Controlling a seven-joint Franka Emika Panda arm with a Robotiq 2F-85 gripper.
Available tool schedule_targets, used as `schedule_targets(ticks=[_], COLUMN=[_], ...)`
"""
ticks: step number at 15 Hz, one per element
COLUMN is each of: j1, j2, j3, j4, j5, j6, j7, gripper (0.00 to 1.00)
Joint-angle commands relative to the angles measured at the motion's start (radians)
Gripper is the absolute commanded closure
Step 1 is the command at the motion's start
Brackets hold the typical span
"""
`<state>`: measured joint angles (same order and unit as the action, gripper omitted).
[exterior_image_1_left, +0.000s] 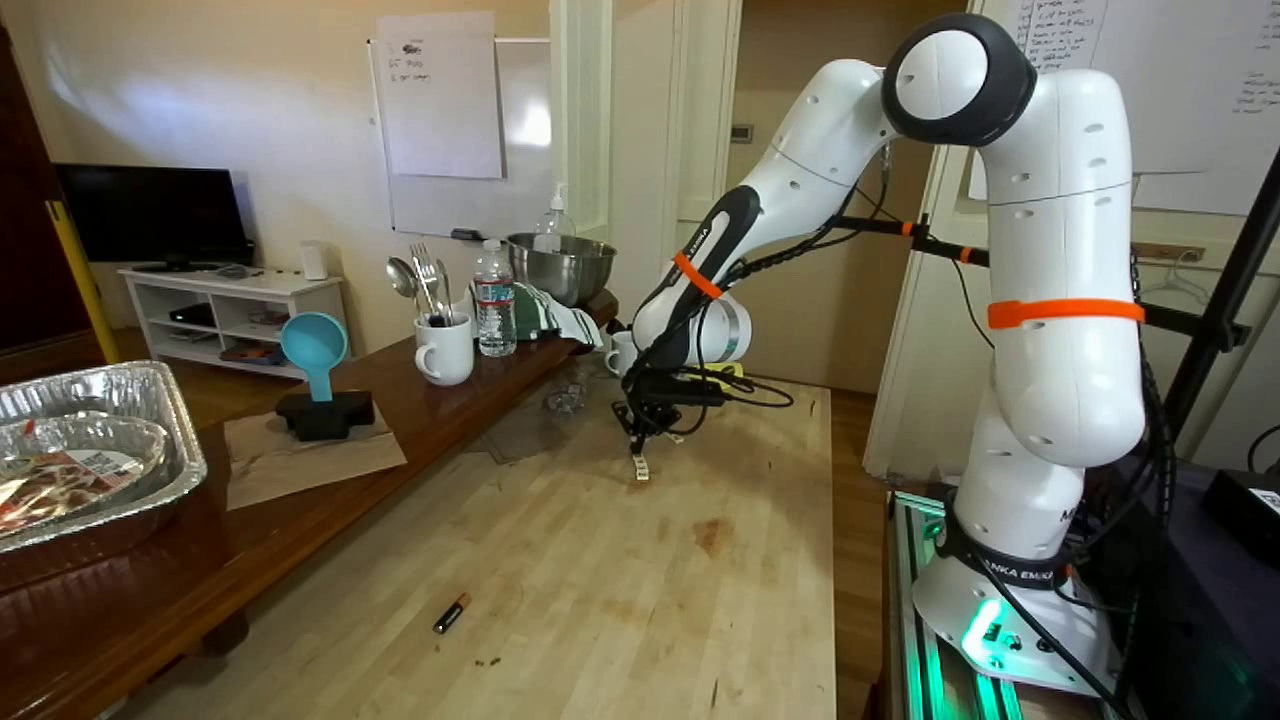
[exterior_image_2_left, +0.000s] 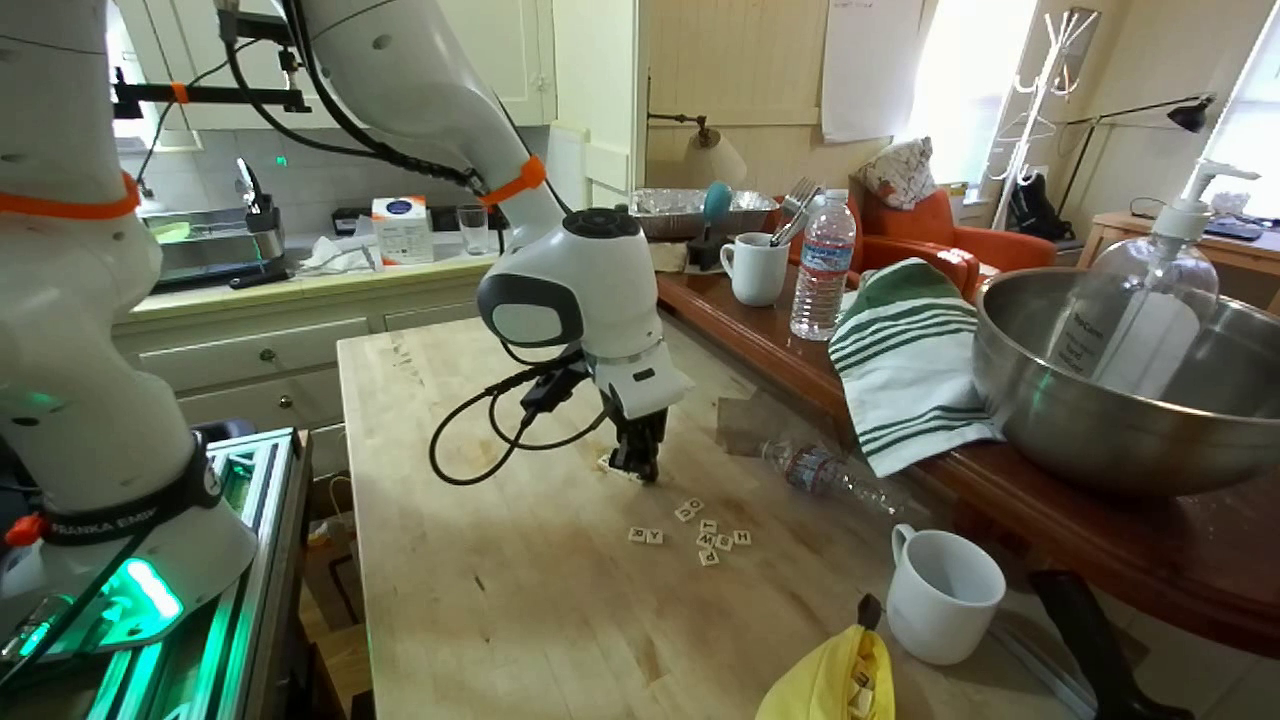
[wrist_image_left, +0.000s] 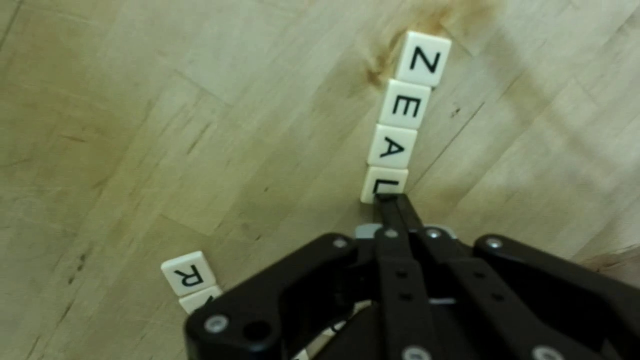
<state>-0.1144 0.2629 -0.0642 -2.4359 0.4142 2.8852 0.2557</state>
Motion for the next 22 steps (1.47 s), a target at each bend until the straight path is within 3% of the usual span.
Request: schedule_targets(ticks=[1, 22], j1=[0.026, 0.006], j2=[0.010, -0.101], j3=[-0.020, -0.011], j4=[-0.032, -0.034], j5=[-0.042, -0.052], j6=[-0.007, -0.059], j7=[0.054, 0.005], gripper=[1.00, 1.00])
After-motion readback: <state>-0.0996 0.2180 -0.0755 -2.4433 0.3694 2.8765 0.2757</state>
